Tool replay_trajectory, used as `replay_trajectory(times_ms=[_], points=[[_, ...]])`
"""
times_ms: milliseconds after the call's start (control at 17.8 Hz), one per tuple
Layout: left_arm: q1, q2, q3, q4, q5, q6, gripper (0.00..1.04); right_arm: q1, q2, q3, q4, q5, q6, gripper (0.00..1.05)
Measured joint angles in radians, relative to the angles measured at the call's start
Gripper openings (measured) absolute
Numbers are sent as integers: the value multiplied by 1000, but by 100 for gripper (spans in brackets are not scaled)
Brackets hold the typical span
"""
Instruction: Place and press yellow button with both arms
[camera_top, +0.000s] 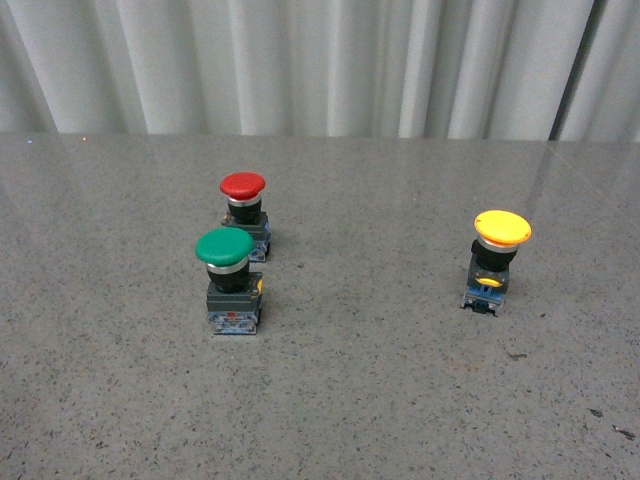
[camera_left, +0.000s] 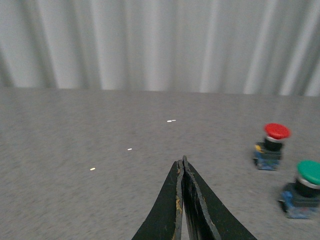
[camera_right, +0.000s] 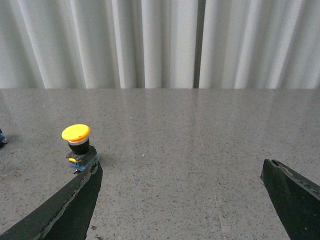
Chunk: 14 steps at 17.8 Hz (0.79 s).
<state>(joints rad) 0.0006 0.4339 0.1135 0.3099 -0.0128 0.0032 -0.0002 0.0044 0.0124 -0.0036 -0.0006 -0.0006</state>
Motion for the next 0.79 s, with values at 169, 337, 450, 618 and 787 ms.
replay_trajectory(times_ms=[169,337,450,618,787], points=[[-5,-64,-31,-23,14,-1,2,0,0,0,-1,0,0,98],[-2,-118,-56,-57,13,-1,2,0,0,0,-1,0,0,98],[-2,-144,-64,-73,13,-1,2,0,0,0,-1,0,0,98],[-2,-185,-74,-101,13,-1,2,0,0,0,-1,0,0,98],[-2,-229,-100,-103,13,-1,2,0,0,0,-1,0,0,98]])
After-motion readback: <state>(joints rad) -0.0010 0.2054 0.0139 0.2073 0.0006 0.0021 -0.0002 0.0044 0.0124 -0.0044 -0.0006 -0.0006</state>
